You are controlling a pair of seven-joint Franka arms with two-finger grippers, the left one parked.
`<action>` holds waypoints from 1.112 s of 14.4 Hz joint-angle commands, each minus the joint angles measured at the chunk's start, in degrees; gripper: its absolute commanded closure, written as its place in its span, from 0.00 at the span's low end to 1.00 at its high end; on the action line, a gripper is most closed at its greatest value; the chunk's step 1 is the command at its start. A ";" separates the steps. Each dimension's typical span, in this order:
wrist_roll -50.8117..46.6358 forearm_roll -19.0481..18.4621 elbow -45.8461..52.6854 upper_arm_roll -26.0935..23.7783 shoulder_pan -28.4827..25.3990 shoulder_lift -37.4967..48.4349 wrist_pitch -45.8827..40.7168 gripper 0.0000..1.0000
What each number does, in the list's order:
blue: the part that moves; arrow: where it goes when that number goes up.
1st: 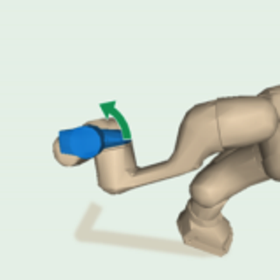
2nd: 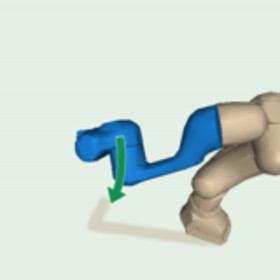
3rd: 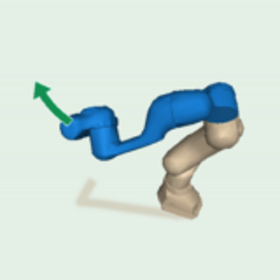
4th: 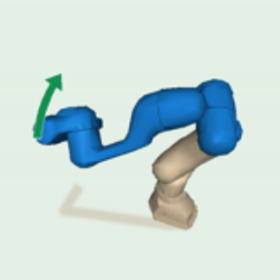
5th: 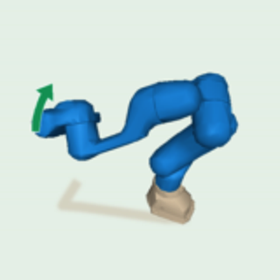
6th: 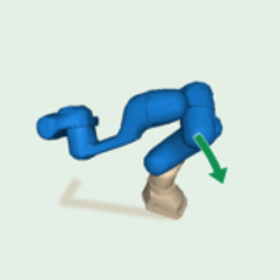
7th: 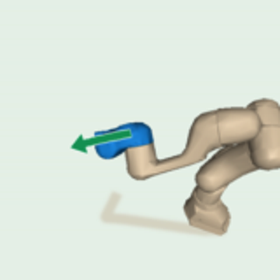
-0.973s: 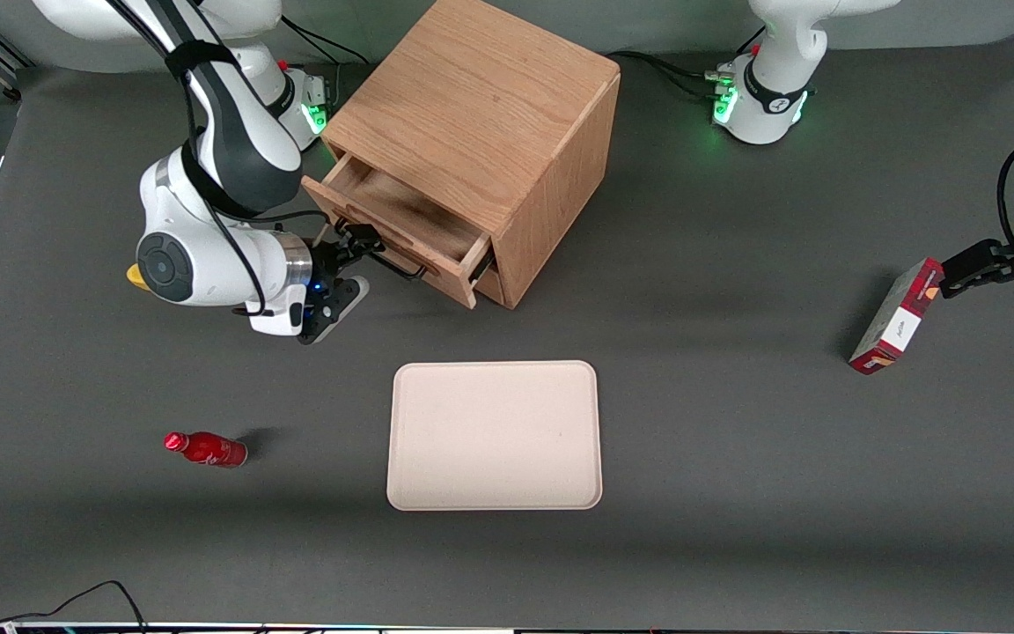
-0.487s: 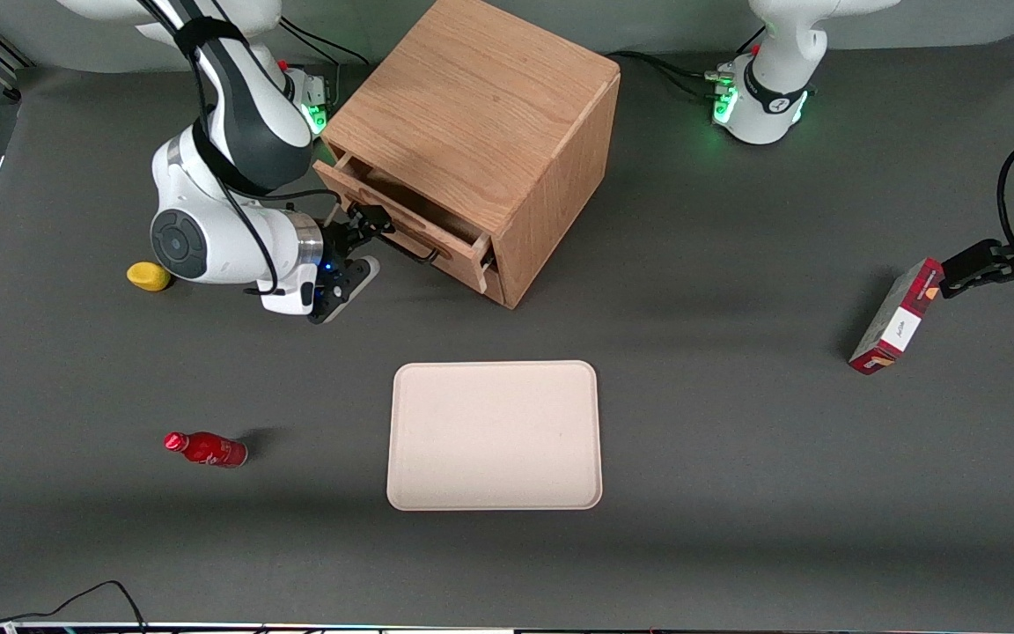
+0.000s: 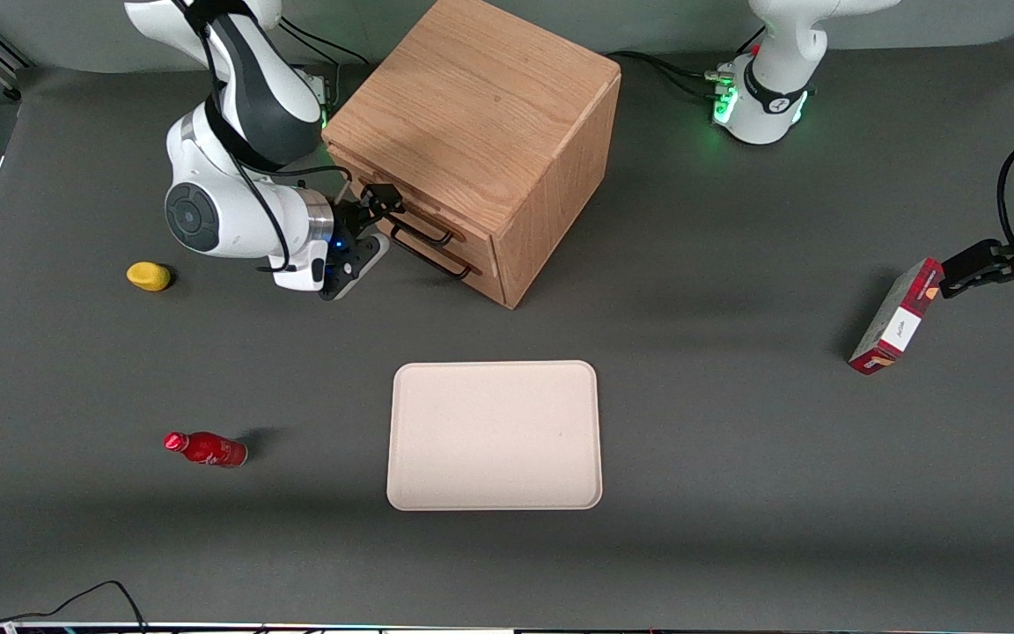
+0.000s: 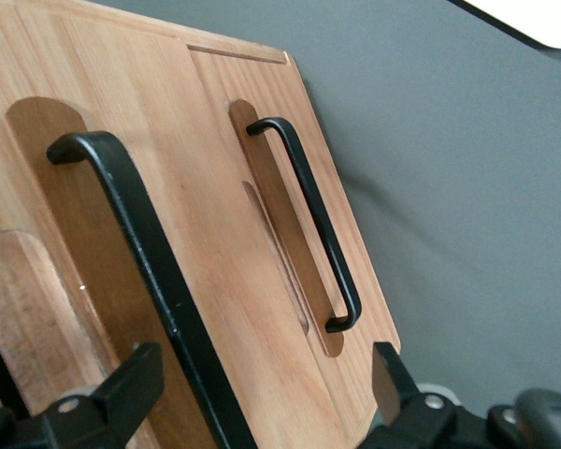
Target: Close top drawer
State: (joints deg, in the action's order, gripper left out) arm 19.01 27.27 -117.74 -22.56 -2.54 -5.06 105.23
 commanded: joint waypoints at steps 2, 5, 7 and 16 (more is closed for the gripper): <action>-0.64 2.00 -1.18 -0.82 0.08 2.52 -0.29 0.00; -1.07 -3.50 5.39 -0.65 0.17 1.81 -1.52 0.00; -1.43 -6.26 11.80 0.05 0.34 1.81 -8.60 0.00; -28.14 -19.97 26.16 4.08 2.10 18.24 -26.55 0.00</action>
State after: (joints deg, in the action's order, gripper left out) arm -6.42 9.02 -90.78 -21.23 -1.34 8.87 82.04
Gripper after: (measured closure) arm 0.000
